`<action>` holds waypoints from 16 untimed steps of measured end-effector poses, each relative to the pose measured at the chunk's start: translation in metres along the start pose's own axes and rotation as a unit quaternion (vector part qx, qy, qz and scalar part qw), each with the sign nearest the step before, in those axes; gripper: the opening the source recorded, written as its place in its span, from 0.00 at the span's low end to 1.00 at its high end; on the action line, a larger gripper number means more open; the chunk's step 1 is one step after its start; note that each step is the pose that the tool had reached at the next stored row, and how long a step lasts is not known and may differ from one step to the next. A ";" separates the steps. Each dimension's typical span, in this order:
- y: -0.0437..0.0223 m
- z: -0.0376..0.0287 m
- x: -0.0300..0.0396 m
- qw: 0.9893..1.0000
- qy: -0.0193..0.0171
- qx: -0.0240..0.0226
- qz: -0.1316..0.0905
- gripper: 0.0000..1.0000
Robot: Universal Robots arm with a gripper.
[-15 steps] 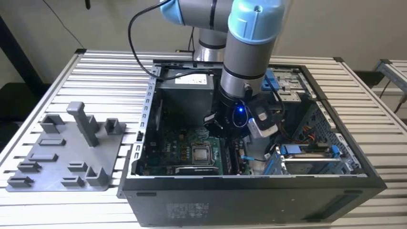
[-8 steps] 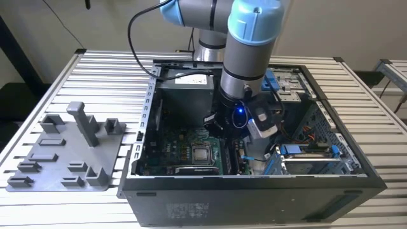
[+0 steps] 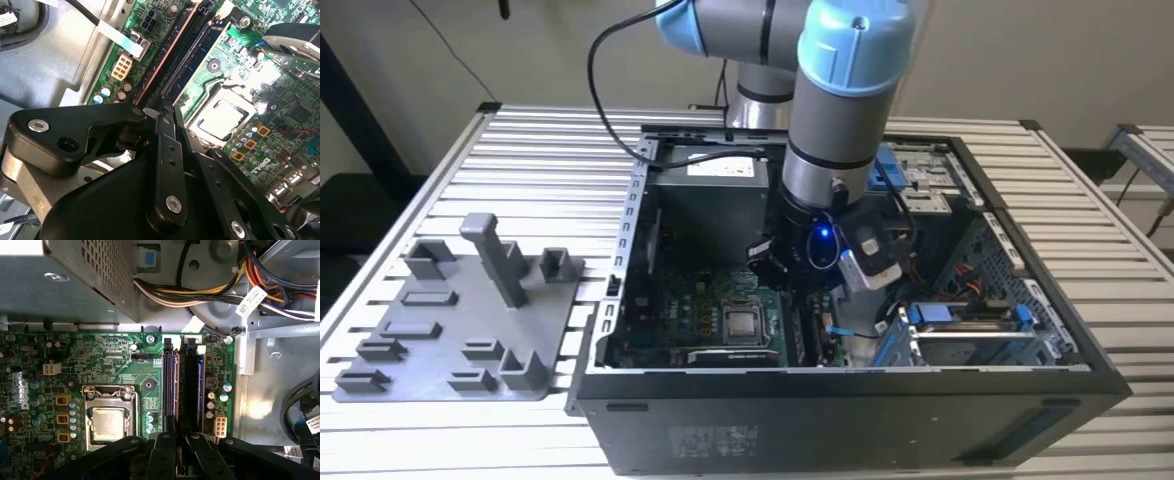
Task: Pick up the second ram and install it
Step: 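Insert the second ram into the second slot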
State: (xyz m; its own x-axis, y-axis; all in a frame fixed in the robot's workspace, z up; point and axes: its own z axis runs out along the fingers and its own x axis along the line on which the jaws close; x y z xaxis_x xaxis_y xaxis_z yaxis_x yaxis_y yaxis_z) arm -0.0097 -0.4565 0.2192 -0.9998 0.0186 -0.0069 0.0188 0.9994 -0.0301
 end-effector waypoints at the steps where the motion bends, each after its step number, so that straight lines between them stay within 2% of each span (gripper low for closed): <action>1: 0.0000 0.0000 0.0000 1.000 0.000 0.000 0.000 0.14; 11: 0.0000 0.0015 0.0001 1.000 0.000 0.000 0.000 0.14; 12: 0.0004 0.0026 0.0001 1.000 0.001 -0.001 0.000 0.14; 16: 0.0001 0.0034 0.0001 1.000 0.002 0.001 0.000 0.14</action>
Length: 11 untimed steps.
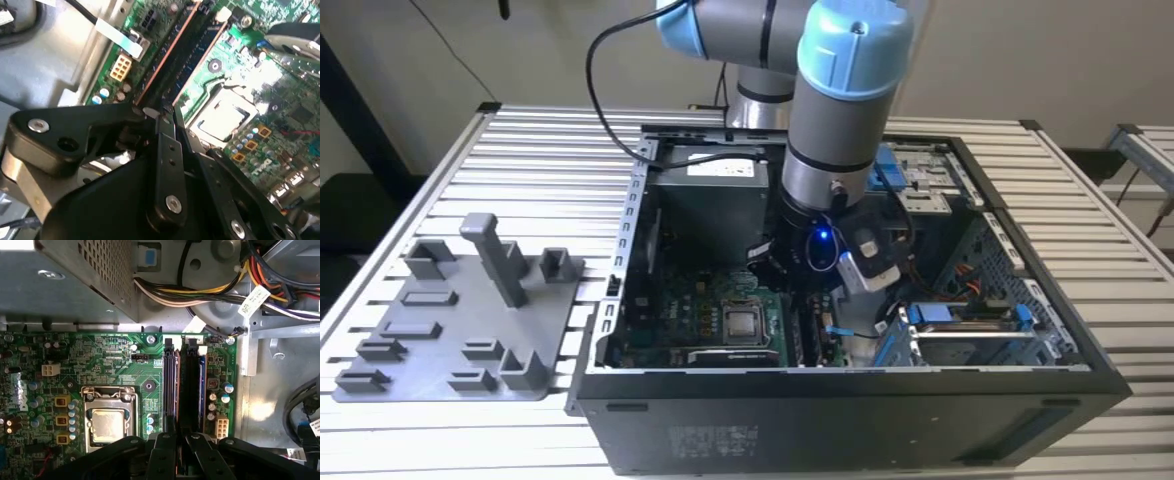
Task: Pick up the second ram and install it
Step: 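Insert the second ram into the second slot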
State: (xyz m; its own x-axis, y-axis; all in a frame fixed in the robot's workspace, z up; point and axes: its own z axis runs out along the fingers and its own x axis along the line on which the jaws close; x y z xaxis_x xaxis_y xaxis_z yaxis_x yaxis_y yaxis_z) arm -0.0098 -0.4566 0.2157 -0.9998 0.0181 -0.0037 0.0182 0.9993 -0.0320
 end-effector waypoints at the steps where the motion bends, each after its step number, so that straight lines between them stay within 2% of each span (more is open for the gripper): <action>1: 0.0000 0.0000 0.0000 1.000 0.000 0.000 0.000 0.14; 11: 0.0001 -0.0001 0.0000 1.000 0.000 0.000 0.003 0.14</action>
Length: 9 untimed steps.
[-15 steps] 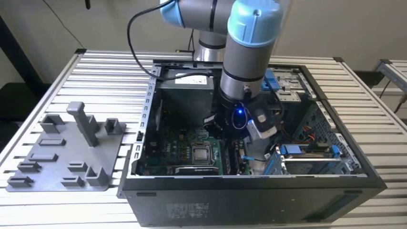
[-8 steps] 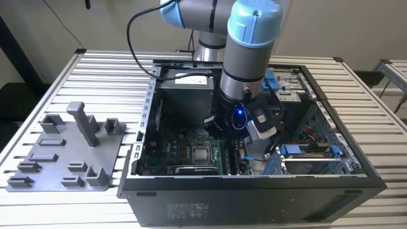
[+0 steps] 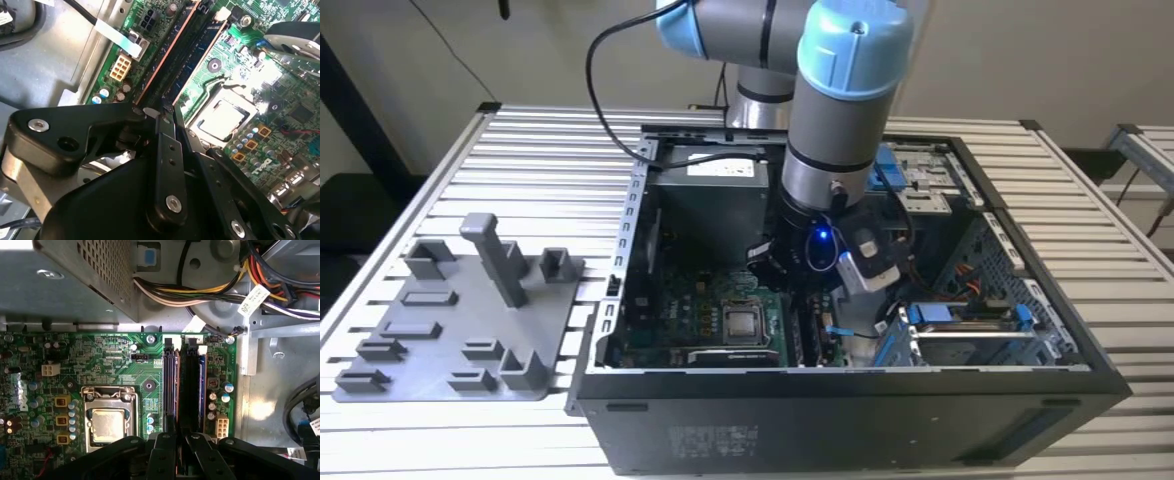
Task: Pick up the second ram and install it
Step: 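Insert the second ram into the second slot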
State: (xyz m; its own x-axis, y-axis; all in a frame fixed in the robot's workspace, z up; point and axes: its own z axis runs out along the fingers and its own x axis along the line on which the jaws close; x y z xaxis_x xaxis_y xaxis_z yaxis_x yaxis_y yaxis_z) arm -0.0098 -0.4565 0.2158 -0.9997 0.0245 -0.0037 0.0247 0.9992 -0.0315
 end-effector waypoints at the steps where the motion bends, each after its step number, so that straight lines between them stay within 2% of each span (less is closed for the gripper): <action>1: 0.0000 0.0000 0.0000 1.000 0.000 0.000 0.001 0.14; 9: 0.0000 0.0000 0.0000 1.000 0.000 0.000 0.004 0.14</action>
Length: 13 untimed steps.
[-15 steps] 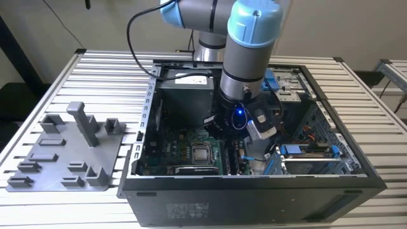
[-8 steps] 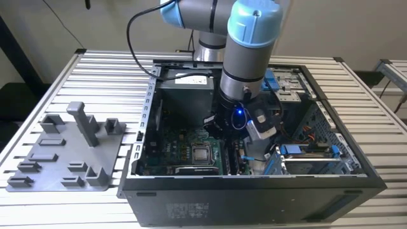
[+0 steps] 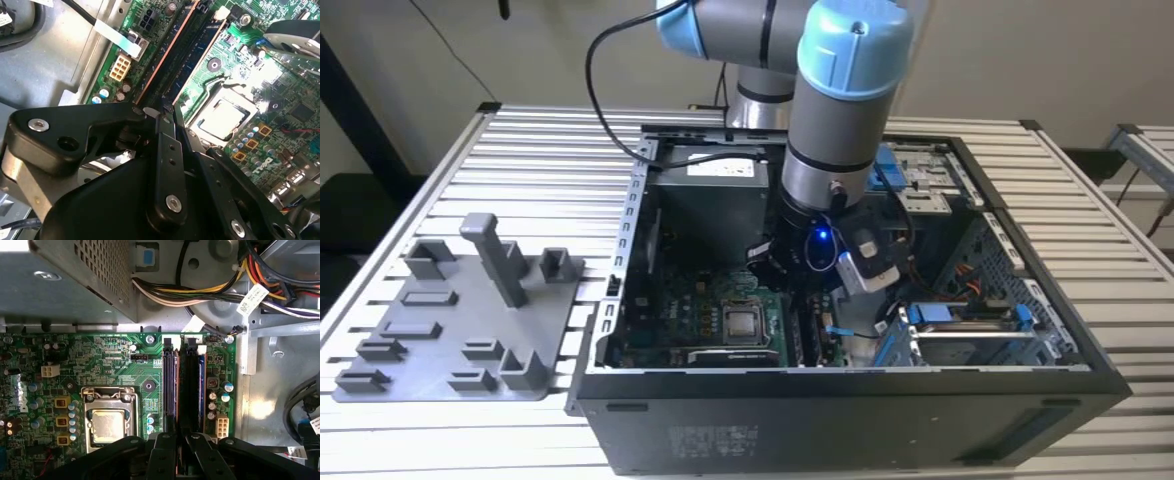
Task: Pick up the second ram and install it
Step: 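Insert the second ram into the second slot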
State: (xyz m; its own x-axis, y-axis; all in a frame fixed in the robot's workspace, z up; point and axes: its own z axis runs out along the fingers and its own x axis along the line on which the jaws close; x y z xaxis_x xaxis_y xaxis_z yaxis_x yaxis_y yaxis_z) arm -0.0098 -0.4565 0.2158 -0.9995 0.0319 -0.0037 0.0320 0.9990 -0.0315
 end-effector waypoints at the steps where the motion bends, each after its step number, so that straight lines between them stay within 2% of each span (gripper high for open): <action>1: 0.0000 0.0000 0.0000 1.000 0.000 0.000 0.000 0.14; 5: 0.0001 0.0001 -0.0001 1.000 0.000 0.001 0.000 0.14; 10: 0.0000 -0.0001 0.0000 1.000 0.001 0.014 0.000 0.14; 13: 0.0000 -0.0001 0.0000 1.000 0.001 0.017 0.000 0.14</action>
State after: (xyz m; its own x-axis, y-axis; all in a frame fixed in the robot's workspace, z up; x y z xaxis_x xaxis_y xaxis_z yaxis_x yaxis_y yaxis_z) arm -0.0097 -0.4565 0.2159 -0.9995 0.0320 -0.0027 0.0321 0.9974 -0.0649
